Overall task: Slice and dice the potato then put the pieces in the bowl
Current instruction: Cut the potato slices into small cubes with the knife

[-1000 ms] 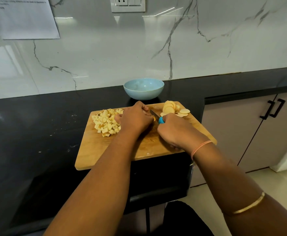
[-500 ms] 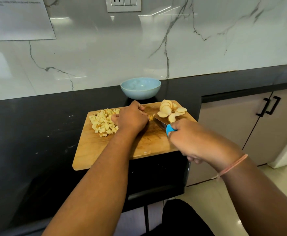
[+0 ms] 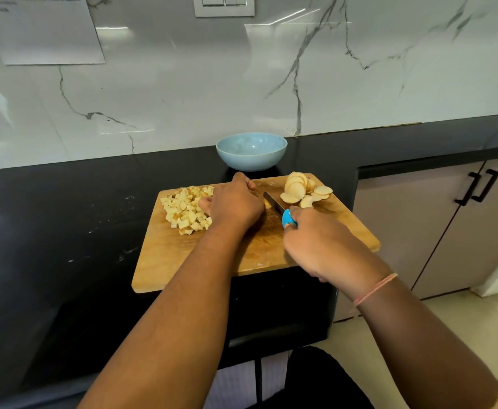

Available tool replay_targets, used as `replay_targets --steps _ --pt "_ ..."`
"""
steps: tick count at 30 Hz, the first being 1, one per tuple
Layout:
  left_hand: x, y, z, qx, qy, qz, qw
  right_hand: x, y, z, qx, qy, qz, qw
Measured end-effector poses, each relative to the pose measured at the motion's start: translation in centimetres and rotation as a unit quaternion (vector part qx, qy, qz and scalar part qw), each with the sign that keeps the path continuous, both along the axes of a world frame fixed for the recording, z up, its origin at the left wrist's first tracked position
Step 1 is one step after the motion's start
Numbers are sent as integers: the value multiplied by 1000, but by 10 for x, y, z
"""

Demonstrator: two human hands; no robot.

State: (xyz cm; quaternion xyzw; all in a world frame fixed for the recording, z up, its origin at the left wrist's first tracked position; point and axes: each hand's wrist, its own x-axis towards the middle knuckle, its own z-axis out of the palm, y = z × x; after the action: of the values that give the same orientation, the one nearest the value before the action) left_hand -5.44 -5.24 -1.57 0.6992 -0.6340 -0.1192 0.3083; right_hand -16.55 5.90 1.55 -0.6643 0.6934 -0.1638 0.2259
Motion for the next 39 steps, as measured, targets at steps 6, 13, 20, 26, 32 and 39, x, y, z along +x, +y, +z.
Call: replay_targets --steps 6,13,20,26,32,39 --pt "-1 0 -1 -19 -11 9 1000 11 -7 29 24 28 9 999" --pt "-1 0 -5 -44 -2 14 999 2 -15 29 99 -41 -28 994" --pt "-1 -1 -12 -76 -4 10 997 3 -26 46 83 -10 -12 996" --pt "-1 1 -12 -78 -13 7 997 4 -25 39 80 -7 3 997" --pt "-3 6 -9 -72 -20 25 997 2 -5 26 65 -13 23 998" --pt "-4 7 -9 -61 -46 -1 997 -16 16 16 85 -83 -19 993"
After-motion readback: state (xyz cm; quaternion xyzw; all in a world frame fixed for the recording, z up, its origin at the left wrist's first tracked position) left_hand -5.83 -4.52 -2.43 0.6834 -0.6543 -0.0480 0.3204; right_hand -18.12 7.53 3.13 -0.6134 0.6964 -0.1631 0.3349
